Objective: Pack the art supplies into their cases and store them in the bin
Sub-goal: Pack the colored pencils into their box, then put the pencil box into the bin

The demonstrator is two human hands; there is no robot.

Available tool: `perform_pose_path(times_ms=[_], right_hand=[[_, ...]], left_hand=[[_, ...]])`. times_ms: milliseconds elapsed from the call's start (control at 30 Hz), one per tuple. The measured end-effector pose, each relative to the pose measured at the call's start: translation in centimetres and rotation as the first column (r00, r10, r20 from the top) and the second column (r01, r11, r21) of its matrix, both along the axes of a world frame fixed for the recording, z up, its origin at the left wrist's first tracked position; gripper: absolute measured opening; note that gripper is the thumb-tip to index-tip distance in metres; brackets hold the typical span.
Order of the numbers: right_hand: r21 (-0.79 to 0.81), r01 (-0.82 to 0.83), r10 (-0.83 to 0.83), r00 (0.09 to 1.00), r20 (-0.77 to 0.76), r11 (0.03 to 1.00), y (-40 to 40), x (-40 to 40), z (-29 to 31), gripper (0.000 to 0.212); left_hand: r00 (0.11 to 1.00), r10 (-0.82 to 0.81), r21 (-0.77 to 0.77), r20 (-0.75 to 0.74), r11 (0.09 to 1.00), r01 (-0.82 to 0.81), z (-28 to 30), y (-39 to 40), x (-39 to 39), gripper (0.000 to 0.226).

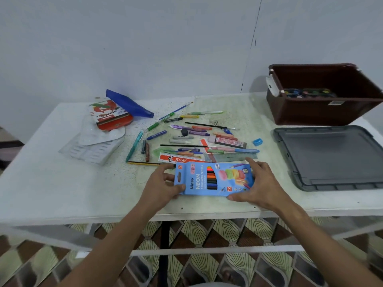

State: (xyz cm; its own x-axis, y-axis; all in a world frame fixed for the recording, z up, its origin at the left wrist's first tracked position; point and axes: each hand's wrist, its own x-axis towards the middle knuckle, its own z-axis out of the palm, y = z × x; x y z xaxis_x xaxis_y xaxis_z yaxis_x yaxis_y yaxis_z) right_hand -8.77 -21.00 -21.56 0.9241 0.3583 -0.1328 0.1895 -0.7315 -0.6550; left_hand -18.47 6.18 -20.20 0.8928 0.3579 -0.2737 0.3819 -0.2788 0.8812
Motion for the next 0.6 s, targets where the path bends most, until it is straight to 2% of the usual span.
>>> perform_pose_path(times_ms=[100,233,300,400,500,600], right_hand=[[0.075,0.005,-0.006,1.0,0.021,0.997,0.1,-0.5,-0.1,0.123],[0.218,0.035,-0.06,0.992,0.109,0.975,0.2,-1.3,0.7,0.099],[0.278,0.051,-0.095,0.984,0.148,0.959,0.2,-1.1,1.5,0.102],[0.328,0.052,-0.119,0.975,0.186,0.943,0.0,0.4,2.7,0.112],[0.349,0.064,-0.143,0.968,0.205,0.935,-0.8,2.7,4.2,0.108],[0.404,0.039,-0.14,0.965,0.223,0.914,-2.5,5.1,6.3,0.104]], left_hand=[[1.0,-0.03,-0.006,0.003,1.0,0.03,-0.2,0.4,0.1,0.069],[0.993,-0.067,-0.078,0.096,0.994,0.075,0.6,1.0,0.1,0.069],[0.984,-0.108,-0.109,0.139,0.986,0.123,1.7,1.4,0.7,0.071],[0.958,-0.239,-0.025,0.159,0.969,0.246,3.9,1.6,2.4,0.088],[0.921,-0.363,0.09,0.143,0.931,0.353,6.1,0.8,4.8,0.092],[0.898,-0.417,0.211,0.142,0.899,0.384,7.3,-0.7,8.1,0.099]])
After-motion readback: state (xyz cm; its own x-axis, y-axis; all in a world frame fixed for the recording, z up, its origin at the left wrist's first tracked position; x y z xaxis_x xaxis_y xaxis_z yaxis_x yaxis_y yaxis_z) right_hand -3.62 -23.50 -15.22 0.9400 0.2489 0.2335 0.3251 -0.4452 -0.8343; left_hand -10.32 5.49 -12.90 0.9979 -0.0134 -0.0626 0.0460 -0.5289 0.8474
